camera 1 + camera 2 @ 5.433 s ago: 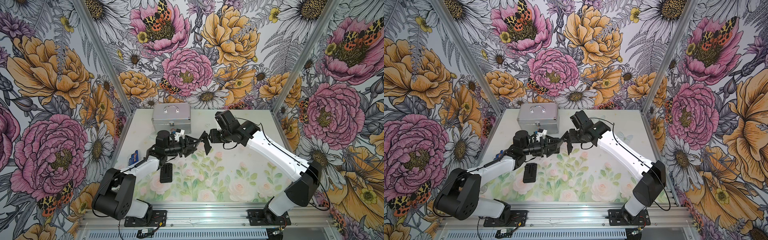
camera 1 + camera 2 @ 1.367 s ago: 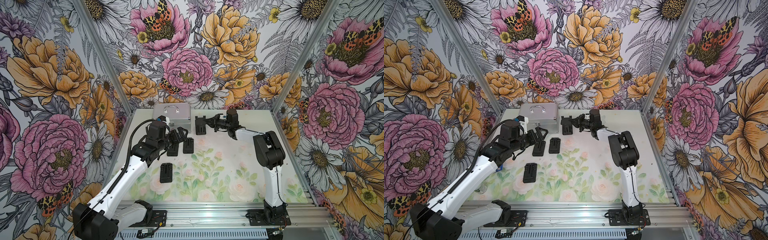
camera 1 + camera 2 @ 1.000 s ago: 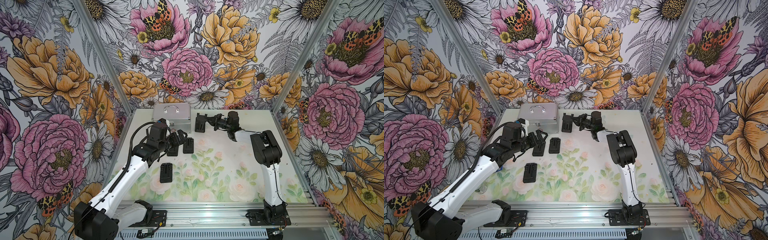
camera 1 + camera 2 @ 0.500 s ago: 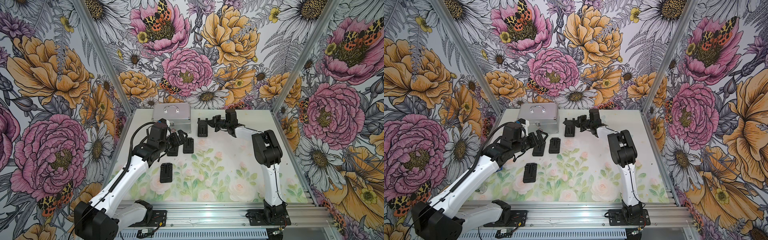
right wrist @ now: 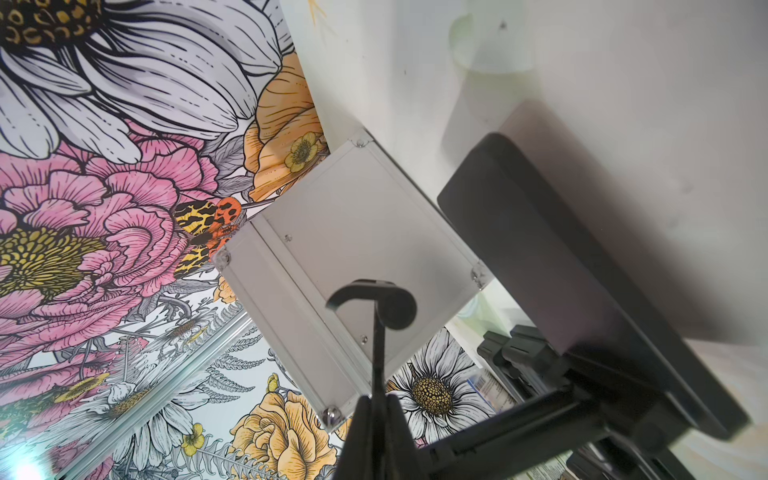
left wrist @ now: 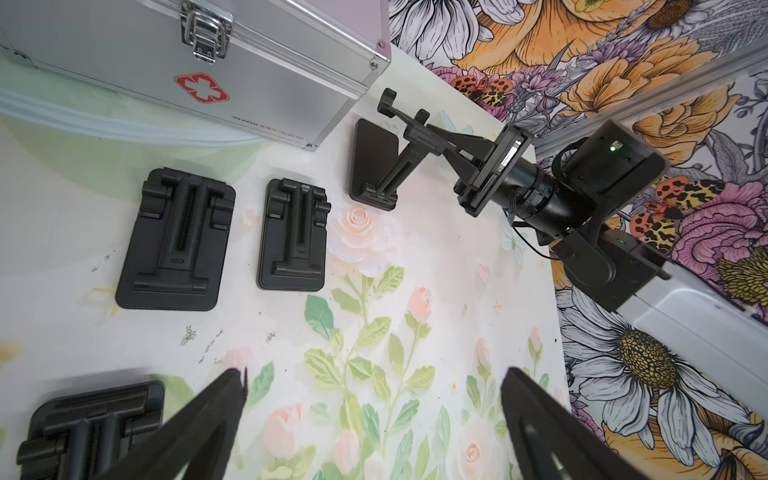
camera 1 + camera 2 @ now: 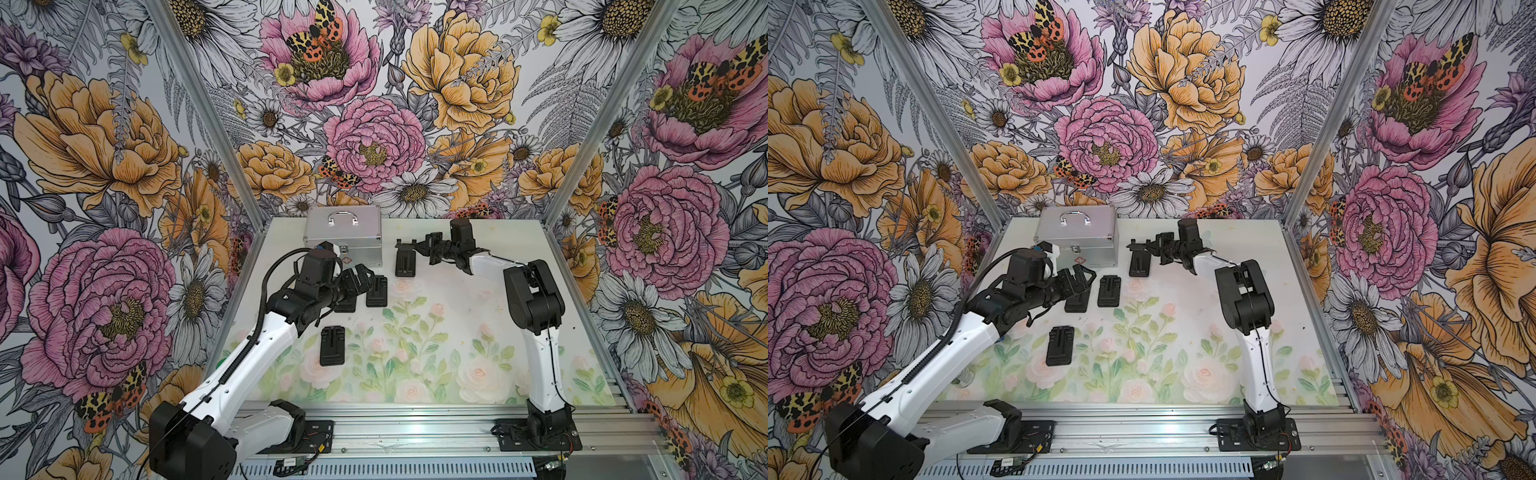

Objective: Open the phone stand
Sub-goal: Place the phone stand at the center of the board.

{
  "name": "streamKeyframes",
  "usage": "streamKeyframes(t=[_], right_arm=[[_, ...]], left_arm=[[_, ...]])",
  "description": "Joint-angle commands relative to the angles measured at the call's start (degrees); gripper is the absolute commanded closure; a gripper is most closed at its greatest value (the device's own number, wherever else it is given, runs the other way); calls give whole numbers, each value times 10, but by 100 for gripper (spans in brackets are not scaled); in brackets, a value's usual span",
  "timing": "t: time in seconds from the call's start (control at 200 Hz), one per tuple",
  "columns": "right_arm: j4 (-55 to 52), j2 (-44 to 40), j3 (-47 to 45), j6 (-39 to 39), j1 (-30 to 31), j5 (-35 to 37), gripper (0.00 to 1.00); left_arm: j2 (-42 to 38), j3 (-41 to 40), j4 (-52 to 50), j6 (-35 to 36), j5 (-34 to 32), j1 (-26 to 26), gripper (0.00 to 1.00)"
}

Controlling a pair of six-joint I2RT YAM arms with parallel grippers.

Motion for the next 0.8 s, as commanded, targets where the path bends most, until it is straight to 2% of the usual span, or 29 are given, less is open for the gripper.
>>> streamKeyframes(t=[0.0,0.24,0.37,0.47,0.59,0.66,0.79], right_arm=[[16,2,-1,10,-5,-3,87],[33,4,-20,19,-6,0,75],[34,-9,-37,18,-10,8,56],[33,-27,-63,18,-16,20,45],[33,-58,-95,8,-24,38,39],[34,-81,-115,-2,-28,50,32],[35,-132,-170,-32,-36,76,11]], left_arm=[[-10,-5,-1,13,-1,2,1],[-11,-8,-1,19,14,19,1],[-14,-10,-1,20,25,32,1],[-17,-9,-1,22,33,40,1],[-21,-8,-3,25,42,49,1],[-24,-8,-5,27,44,53,1],[-29,-9,-12,30,52,57,1]])
